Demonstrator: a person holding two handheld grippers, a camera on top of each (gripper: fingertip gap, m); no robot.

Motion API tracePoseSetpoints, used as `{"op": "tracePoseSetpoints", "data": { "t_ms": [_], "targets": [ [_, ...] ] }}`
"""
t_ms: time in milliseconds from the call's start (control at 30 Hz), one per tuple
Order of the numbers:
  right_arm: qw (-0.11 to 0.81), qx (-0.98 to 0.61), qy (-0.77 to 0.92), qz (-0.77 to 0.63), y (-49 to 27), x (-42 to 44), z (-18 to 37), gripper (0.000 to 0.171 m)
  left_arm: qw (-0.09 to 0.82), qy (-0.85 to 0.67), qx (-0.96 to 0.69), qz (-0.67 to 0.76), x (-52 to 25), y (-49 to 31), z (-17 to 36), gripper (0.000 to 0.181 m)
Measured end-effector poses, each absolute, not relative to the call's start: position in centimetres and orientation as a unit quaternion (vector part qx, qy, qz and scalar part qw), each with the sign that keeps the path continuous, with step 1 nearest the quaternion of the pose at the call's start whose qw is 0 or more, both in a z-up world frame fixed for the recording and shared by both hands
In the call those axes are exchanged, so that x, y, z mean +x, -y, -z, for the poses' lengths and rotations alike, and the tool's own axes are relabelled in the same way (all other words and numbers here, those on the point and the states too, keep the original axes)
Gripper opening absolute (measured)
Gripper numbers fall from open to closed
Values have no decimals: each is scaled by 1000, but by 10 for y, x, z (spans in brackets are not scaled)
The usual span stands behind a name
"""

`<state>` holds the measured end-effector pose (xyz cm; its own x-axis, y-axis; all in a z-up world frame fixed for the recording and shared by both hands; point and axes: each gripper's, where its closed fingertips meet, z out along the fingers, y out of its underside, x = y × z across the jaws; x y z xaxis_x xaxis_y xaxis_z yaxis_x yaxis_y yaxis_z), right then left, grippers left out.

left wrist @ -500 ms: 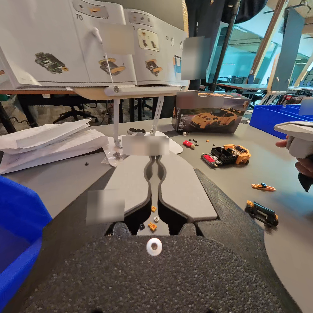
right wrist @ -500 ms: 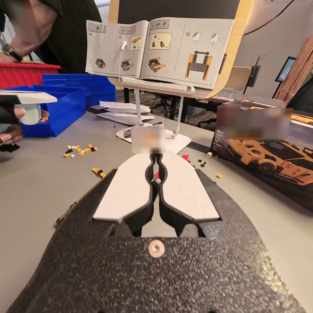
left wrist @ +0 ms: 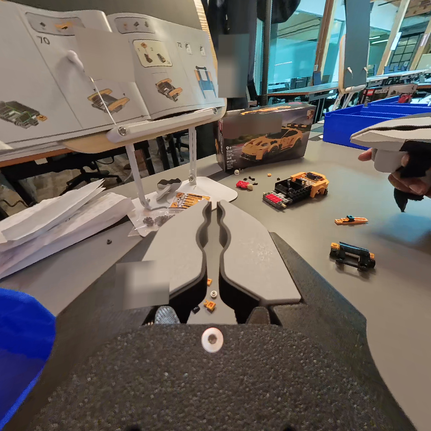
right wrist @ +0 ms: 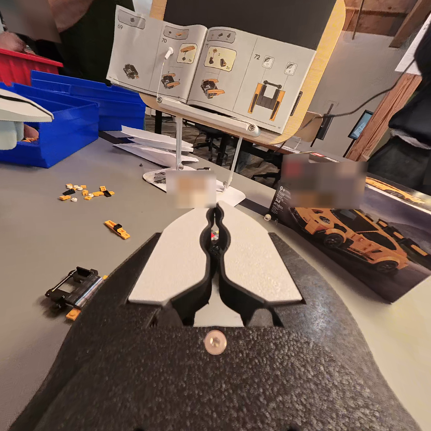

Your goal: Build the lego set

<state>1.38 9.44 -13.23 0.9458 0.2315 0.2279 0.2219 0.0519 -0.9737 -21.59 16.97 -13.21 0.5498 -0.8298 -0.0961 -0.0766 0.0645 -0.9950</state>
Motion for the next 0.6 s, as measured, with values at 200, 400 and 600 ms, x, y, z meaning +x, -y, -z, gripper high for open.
{"op": "tracePoseSetpoints", "data": {
  "t_ms": [200, 400, 600],
  "targets": [
    [717, -681, 152, -3, -92, 19, 126, 0, 655, -347, -609, 282, -225, -171, 120, 0],
    [716, -683, 146, -8, -93, 19, 127, 0, 692, -286, -600, 282, -249, -174, 92, 0],
    [714, -684, 146, -10, -93, 16, 128, 0, 702, -262, -603, 275, -261, -179, 86, 0]
  ]
}}
